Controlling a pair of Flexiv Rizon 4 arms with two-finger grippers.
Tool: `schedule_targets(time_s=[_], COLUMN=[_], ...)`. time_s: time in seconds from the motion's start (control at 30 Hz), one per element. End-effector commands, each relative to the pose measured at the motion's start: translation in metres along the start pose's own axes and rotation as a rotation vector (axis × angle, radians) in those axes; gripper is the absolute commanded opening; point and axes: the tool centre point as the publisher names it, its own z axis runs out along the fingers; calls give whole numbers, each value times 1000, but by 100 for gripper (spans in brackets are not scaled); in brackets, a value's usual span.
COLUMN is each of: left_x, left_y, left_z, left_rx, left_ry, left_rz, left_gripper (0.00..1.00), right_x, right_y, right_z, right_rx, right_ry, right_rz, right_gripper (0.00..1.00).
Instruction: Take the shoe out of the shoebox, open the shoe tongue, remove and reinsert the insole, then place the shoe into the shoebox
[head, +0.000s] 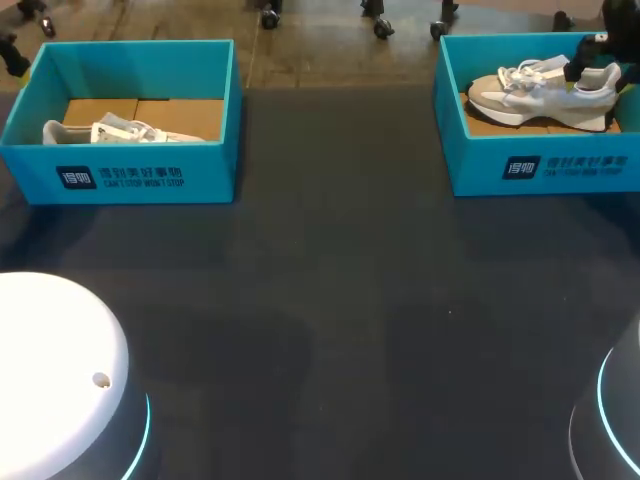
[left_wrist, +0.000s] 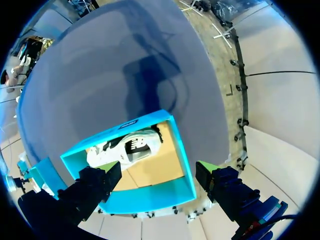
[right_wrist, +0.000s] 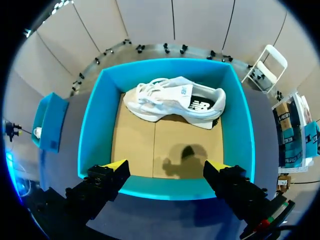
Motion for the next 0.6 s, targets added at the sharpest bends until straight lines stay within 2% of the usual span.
schedule_targets(time_s=[0.03,0.1,0.2,0.23,0.27,0.3,0.43,0.5,0.6], left_x=[0,0,0,0,0,0,0,0,0], left_y=[0,0,0,0,0,0,0,0,0], left_z=[0,0,0,0,0,0,0,0,0], left_rx=[-1,-1,-1,-1,-1,-1,-1,-1,-1], left_ry=[1,1,1,1,1,1,1,1,1], left_rz=[1,1,1,1,1,1,1,1,1], left_gripper=[100,100,94,80,80,100,100,100,100], right_x=[1,1,1,1,1,1,1,-6,-14], right_y=[-1,-1,-1,-1,-1,-1,-1,5,12], right_z=[0,0,0,0,0,0,0,5,10], right_rx=[-1,-1,-1,-1,-1,-1,-1,-1,6], right_ry=[-2,-2,-2,-2,-2,-2,-2,6,-1], right_rz=[1,1,1,1,1,1,1,57,61], right_gripper=[100,100,100,100,100,100,100,100,100])
